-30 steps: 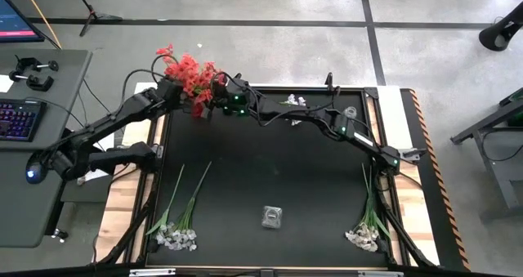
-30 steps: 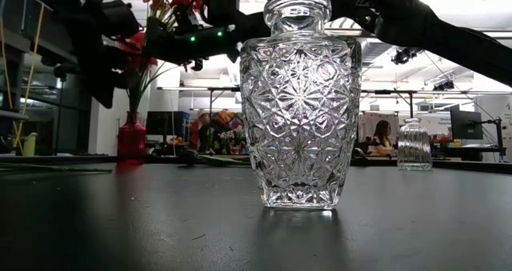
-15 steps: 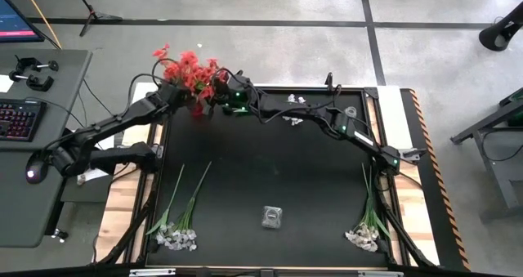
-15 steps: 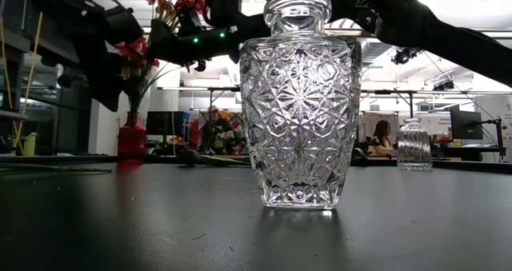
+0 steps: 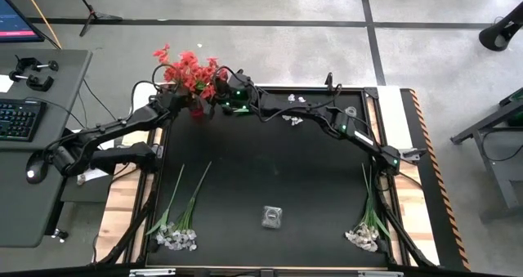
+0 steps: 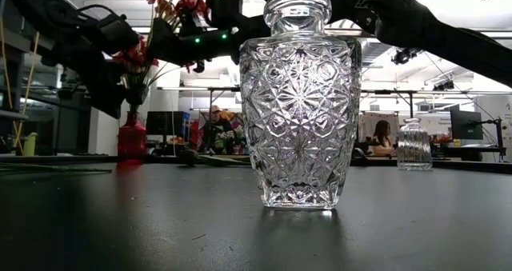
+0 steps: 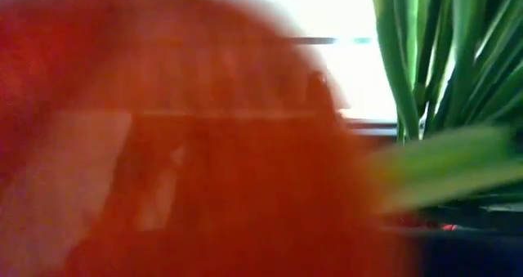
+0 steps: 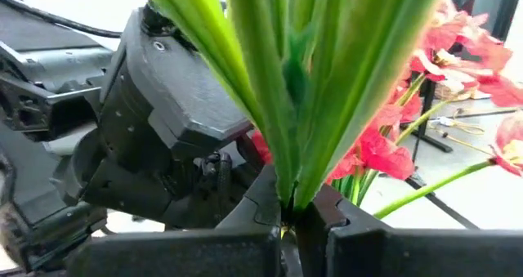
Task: Sort flowers into vase by color
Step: Put the orange flowers into the red vase
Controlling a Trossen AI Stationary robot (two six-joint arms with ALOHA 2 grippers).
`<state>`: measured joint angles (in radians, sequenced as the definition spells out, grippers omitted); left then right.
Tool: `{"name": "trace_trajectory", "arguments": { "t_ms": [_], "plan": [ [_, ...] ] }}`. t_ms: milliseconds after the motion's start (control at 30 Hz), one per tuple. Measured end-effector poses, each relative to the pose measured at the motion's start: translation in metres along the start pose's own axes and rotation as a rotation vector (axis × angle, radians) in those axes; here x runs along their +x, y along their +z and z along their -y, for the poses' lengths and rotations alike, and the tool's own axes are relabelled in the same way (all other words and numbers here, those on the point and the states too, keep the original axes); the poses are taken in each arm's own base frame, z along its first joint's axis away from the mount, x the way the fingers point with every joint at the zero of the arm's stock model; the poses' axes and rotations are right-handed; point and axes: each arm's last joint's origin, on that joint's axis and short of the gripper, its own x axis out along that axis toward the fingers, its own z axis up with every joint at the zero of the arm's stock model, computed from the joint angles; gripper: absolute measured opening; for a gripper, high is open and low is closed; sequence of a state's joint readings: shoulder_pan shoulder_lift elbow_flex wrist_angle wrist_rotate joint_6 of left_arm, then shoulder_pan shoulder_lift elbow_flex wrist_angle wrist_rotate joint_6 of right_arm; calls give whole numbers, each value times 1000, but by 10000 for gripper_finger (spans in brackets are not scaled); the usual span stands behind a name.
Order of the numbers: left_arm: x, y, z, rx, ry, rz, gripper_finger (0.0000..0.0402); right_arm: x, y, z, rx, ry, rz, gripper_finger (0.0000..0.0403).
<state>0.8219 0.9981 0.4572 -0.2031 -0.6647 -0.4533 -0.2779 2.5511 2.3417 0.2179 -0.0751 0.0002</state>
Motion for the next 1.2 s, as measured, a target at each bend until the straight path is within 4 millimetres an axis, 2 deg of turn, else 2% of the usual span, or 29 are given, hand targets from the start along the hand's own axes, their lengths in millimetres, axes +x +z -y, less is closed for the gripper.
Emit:
{"name": "trace_trajectory", "arguments": {
  "t_ms": [133, 467, 1200],
  "plan": [
    [-3, -2, -3, 51, -23, -13, 0, 0, -1, -1, -4, 14, -15, 0],
    [-17, -10, -12, 127, -229, -2, 0, 0, -2, -2, -6, 31, -23, 0],
    [-8, -14, -3, 127, -143, 46, 0, 0, -2, -2, -4, 44, -33, 0]
  ]
}}
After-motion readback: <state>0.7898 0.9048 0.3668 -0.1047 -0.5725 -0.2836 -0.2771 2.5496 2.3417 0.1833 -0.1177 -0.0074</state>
